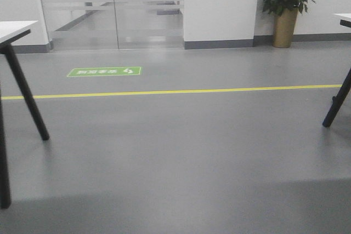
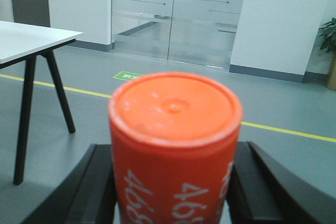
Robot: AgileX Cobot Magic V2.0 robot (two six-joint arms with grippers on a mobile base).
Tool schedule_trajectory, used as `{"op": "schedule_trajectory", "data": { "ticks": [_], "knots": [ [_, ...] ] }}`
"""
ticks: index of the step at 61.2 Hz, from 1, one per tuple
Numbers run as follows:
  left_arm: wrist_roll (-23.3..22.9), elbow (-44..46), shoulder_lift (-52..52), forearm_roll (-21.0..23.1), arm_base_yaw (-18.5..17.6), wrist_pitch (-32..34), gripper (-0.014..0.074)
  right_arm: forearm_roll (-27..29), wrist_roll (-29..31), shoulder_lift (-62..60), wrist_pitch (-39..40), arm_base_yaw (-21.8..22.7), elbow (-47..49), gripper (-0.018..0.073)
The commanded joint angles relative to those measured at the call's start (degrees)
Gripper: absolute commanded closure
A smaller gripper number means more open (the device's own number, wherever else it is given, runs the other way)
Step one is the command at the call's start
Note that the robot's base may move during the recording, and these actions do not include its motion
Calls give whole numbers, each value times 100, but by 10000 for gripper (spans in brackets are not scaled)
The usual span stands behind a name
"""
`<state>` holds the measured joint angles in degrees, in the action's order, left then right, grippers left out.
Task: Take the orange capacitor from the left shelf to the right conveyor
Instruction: 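Drive the base away from the shelf holding the cylinder in the right gripper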
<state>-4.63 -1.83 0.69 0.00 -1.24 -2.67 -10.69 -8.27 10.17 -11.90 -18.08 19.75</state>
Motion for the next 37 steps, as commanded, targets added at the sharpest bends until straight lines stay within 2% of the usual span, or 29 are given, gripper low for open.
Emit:
{"op": "schedule_trajectory", "data": {
  "ticks": [1,37],
  "knots": [
    [3,31,99,0,-26,484,701,-88,14,53,507,37,159,397],
    [3,31,96,0,-26,484,701,-88,14,53,507,37,159,397]
  ]
}}
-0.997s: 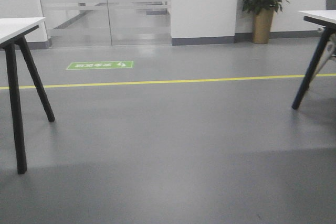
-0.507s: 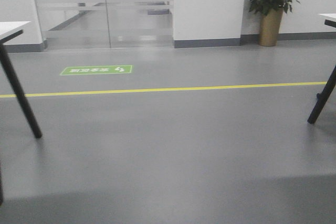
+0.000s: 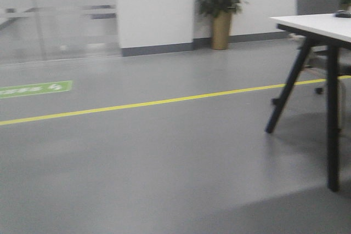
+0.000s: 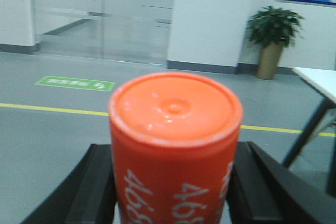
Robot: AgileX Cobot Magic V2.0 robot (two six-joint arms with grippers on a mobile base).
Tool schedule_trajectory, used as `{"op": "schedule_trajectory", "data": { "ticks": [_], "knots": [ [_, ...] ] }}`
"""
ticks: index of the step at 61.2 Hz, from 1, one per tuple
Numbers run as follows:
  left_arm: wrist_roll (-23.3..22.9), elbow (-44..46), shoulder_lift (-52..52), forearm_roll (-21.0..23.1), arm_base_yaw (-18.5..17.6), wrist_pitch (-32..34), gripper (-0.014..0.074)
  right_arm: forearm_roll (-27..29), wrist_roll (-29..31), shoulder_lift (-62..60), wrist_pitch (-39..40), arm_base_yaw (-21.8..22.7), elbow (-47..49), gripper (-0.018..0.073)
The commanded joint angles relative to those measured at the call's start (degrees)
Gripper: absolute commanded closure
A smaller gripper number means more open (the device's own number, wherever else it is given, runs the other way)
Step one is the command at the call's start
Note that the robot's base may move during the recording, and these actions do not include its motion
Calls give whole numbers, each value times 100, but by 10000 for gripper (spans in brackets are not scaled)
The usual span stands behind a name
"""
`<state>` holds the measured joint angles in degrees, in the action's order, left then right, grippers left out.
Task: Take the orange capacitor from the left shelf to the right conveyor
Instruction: 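Drive the base away from the shelf holding the cylinder in the right gripper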
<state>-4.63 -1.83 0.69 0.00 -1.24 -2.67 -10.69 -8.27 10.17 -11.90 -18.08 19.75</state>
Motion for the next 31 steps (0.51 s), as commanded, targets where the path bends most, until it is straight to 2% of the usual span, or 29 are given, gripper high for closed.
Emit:
{"op": "schedule_trajectory", "data": {
  "ticks": [1,31],
  "knots": [
    [3,31,96,0,-26,484,701,-88,14,53,507,37,159,397],
    [3,31,96,0,-26,484,701,-88,14,53,507,37,159,397]
  ]
}}
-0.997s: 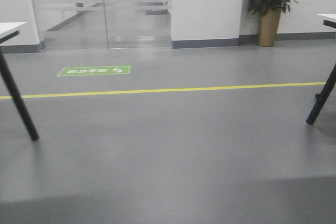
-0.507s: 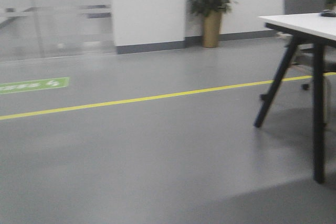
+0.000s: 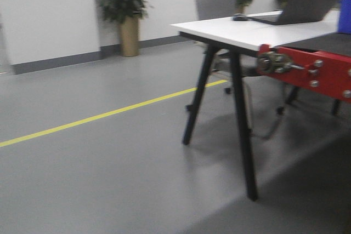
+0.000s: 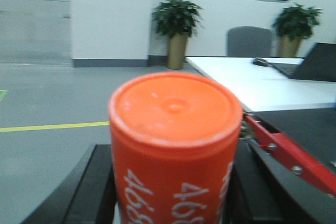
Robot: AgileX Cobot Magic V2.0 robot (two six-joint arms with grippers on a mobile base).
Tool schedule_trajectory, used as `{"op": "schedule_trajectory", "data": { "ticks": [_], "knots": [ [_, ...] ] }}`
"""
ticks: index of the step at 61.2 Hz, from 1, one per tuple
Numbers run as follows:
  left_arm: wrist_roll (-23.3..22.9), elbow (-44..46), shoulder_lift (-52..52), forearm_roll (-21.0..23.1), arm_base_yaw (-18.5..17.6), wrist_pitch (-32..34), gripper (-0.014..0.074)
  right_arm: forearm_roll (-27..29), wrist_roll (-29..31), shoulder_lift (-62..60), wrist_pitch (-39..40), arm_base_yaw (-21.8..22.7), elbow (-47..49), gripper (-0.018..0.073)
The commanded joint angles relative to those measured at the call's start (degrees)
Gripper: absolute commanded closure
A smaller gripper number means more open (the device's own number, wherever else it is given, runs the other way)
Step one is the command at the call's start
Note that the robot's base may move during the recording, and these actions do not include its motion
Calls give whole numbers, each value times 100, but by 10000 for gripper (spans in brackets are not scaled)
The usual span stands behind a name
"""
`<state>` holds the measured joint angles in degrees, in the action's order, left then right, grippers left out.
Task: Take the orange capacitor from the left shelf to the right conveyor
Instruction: 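Drive the base away from the shelf holding the cylinder in the right gripper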
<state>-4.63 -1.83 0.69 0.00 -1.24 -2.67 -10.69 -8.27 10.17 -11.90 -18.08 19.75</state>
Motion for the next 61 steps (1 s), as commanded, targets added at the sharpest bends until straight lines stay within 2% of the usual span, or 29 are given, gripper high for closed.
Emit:
{"op": "schedule_trajectory", "data": {
  "ticks": [1,61],
  "knots": [
    [3,31,96,0,-26,484,701,-88,14,53,507,37,159,397],
    [3,31,96,0,-26,484,701,-88,14,53,507,37,159,397]
  ]
}}
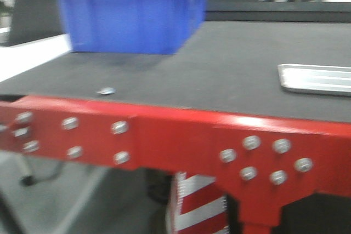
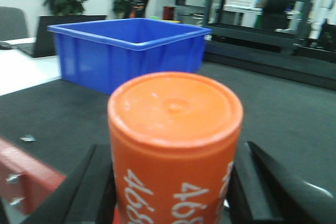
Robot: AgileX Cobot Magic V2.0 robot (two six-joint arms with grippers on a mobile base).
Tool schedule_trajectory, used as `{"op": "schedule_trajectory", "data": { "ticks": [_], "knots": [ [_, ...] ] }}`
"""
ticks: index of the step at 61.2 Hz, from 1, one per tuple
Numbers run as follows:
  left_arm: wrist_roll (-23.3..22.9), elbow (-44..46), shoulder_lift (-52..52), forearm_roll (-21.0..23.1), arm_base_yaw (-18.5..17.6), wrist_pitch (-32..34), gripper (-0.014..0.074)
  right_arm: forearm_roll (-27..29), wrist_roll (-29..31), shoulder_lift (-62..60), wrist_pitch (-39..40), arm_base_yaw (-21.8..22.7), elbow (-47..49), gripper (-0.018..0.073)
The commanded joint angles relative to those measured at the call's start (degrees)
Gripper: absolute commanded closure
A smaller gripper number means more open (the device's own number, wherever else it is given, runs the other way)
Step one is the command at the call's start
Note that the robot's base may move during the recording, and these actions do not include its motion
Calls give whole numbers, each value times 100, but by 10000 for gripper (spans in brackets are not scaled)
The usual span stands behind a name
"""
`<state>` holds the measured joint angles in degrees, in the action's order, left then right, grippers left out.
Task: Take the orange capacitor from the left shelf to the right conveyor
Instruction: 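Drive the base away from the shelf holding the cylinder in the right gripper, then stop the base beside the conveyor facing the silver tray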
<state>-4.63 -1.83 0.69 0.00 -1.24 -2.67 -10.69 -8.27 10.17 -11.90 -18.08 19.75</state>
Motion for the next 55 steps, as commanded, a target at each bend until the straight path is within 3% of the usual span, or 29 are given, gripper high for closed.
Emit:
{"op": "schedule_trajectory", "data": {
  "ticks": [1,55],
  "knots": [
    [3,31,96,0,-26,484,701,-88,14,53,507,37,159,397],
    [3,31,96,0,-26,484,701,-88,14,53,507,37,159,397]
  ]
}}
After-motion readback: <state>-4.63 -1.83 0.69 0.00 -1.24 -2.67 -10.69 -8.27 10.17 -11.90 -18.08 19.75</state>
